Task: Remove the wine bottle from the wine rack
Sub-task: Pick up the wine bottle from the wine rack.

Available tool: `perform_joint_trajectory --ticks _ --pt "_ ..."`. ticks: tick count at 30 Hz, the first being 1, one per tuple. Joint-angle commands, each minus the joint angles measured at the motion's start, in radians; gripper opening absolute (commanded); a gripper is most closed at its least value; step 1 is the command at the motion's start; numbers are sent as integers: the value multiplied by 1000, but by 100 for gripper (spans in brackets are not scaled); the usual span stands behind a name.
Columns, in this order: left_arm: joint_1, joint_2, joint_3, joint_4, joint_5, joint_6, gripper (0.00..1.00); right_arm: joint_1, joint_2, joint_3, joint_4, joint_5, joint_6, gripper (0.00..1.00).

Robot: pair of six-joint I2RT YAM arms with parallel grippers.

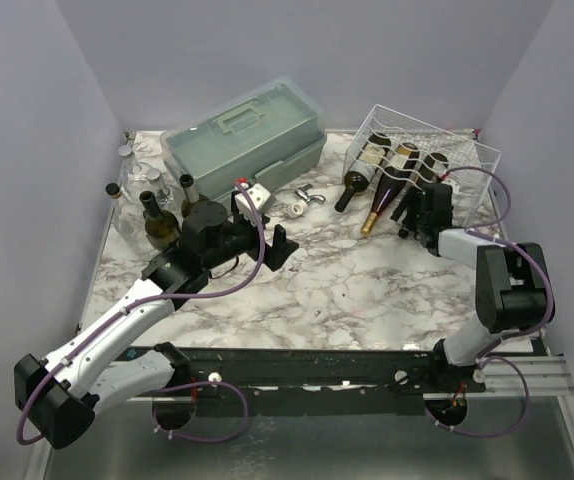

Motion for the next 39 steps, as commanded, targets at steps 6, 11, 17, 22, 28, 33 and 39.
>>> perform_joint_trajectory --ticks 6,11,17,22,28,33,39 --pt "-3 -14 -9 6 -1 19 99 11 55 66 12 51 33 80" --pt "-3 -13 -10 6 -8 25 99 11 80 80 -19 5 65 79" --pt "-3 -7 -9 5 -4 25 99 9 114 104 -70 -7 95 76" --pt "-4 -5 -11 5 -6 26 99 9 143 124 -108 -10 116 75" --pt "-4 5 -9 3 -5 26 99 8 154 125 -112 -14 129 72" --pt "-3 12 -7 3 0 23 99 -3 162 126 -119 -23 141 69" --pt "-3 16 -8 3 -2 24 99 -15 168 122 -119 -46 147 61"
